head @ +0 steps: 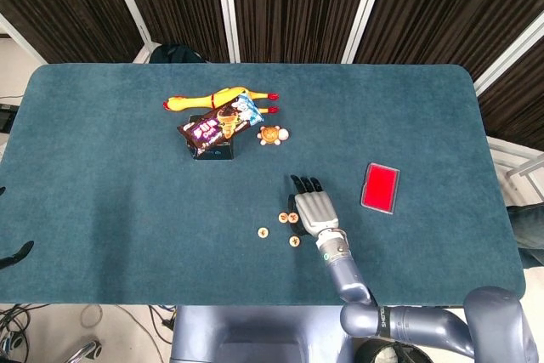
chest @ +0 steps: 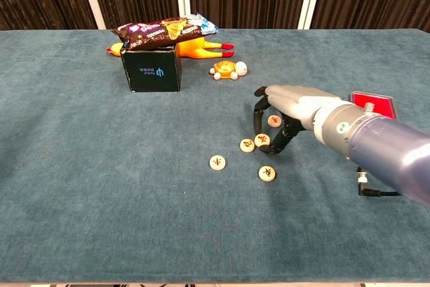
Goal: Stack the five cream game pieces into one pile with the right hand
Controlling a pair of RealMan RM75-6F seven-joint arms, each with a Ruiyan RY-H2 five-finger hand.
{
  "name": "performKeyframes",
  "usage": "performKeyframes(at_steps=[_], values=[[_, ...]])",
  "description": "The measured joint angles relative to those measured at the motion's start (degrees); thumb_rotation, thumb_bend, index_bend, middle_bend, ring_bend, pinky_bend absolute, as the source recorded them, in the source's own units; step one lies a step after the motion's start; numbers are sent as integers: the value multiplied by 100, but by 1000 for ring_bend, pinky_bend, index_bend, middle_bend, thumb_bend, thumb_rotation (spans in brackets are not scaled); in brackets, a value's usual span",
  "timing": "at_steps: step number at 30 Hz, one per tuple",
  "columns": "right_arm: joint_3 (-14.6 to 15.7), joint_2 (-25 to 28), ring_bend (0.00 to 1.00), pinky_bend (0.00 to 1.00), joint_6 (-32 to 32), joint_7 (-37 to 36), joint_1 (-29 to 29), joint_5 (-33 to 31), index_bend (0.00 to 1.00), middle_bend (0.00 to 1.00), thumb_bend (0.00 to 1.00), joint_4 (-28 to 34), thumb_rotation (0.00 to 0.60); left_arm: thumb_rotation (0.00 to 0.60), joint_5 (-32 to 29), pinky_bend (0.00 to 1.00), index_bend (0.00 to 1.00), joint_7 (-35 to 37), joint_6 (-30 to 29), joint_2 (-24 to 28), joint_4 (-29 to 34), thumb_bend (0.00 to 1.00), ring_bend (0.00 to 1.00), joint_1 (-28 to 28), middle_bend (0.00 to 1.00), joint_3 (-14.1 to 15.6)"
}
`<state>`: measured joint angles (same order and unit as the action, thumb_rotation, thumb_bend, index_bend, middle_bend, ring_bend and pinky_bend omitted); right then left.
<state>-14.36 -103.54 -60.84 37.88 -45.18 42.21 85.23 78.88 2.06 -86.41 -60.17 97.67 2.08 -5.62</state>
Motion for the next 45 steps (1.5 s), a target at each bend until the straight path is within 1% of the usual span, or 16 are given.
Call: performKeyframes(at_steps=[7, 16, 22, 45], values=[[-15, -204, 0, 0, -70, 127, -139, -37, 534, 0, 380, -115, 600, 600, -10, 68, 133, 18, 9, 4, -9, 159, 0, 6, 0, -9], [-33, -340, 0, 0, -60, 179, -240, -90, 534, 0, 380, -294, 600, 600, -17, 68, 133, 23, 17, 12, -12, 159, 0, 8, 0, -11], [-44, -349, 0, 0, -64, 220, -271, -143, 532, 0, 379, -326, 600, 600, -27, 68, 133, 36, 18, 16, -13, 159, 0, 7, 0, -16], [-59, -374, 0, 0, -93, 324, -351, -275, 456, 0, 380, -311, 600, 600, -42, 69, 135, 60, 29, 25, -12, 159, 0, 12, 0, -25]])
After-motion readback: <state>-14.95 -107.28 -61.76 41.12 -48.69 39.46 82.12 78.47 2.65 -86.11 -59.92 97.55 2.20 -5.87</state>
